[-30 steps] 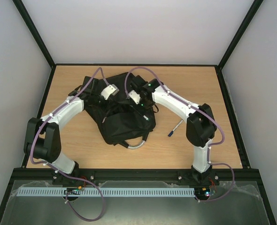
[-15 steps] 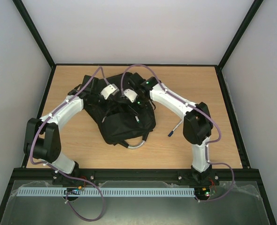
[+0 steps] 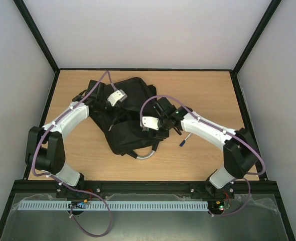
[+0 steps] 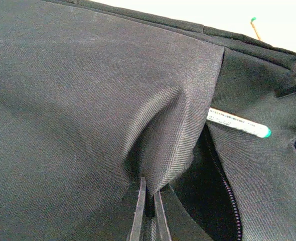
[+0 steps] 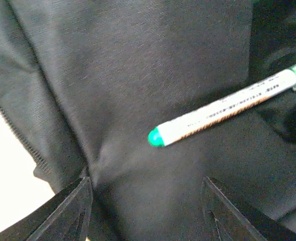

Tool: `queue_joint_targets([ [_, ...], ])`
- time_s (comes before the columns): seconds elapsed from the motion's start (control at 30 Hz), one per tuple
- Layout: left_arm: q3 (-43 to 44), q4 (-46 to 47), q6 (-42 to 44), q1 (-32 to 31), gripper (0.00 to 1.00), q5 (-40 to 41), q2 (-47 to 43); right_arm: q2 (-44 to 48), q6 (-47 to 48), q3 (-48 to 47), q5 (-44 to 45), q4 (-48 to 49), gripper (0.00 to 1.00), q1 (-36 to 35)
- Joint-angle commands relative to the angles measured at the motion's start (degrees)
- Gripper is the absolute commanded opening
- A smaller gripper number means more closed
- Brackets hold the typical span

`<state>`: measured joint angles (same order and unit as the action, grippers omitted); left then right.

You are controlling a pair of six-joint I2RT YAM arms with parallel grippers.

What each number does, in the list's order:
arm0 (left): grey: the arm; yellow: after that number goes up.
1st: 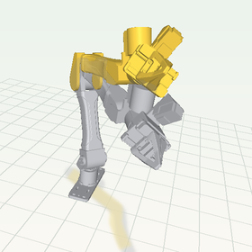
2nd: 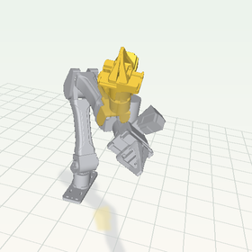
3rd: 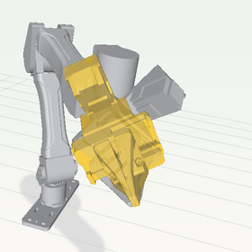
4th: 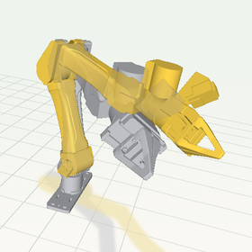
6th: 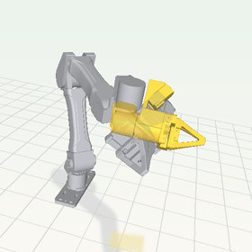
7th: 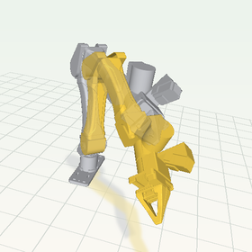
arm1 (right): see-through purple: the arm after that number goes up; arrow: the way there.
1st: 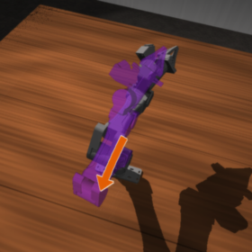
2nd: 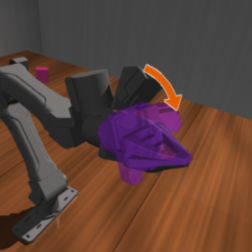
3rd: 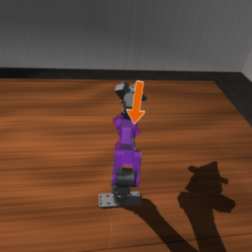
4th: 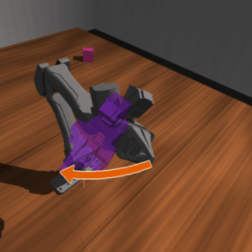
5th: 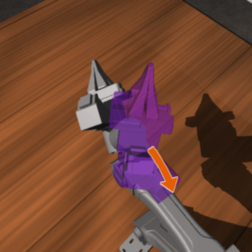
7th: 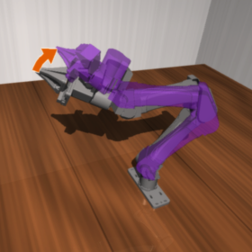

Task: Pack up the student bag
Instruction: Place the stationery in the student bag.

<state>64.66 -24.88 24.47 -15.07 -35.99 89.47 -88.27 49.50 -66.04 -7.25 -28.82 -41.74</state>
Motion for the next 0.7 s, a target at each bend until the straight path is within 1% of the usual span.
queue_joint_targets([
  [0.0, 2.4, 0.3, 0.4, 0.2, 0.03, -4.7, -0.6, -3.0, 1.6, -0.6, 1.0, 6.8, 0.59, -0.4],
  [0.17, 1.7, 0.2, 0.3, 0.2, 0.03, -5.2, -0.8, -5.4, 1.1, -0.9, -0.1, 8.0, 0.55, -0.5],
  [0.4, 1.8, 0.2, 0.5, 0.2, 0.03, -5.0, -1.0, -8.1, 3.5, -0.6, 3.1, 9.6, 0.48, -0.6],
  [0.5, 1.7, 0.1, 0.6, 0.2, 0.03, -4.9, -1.0, -9.7, 3.2, -0.7, 5.3, 13.2, 0.39, -0.6],
  [0.6, 1.6, 0.1, 0.7, 0.2, 0.03, -5.0, -1.0, -12.4, 1.8, -2.0, 8.9, 19.4, 0.27, -0.6],
  [0.67, 1.5, 0.0, 0.7, 0.2, 0.03, -5.1, -1.0, -14.7, -1.1, -4.8, 12.1, 24.3, 0.19, -0.6],
])
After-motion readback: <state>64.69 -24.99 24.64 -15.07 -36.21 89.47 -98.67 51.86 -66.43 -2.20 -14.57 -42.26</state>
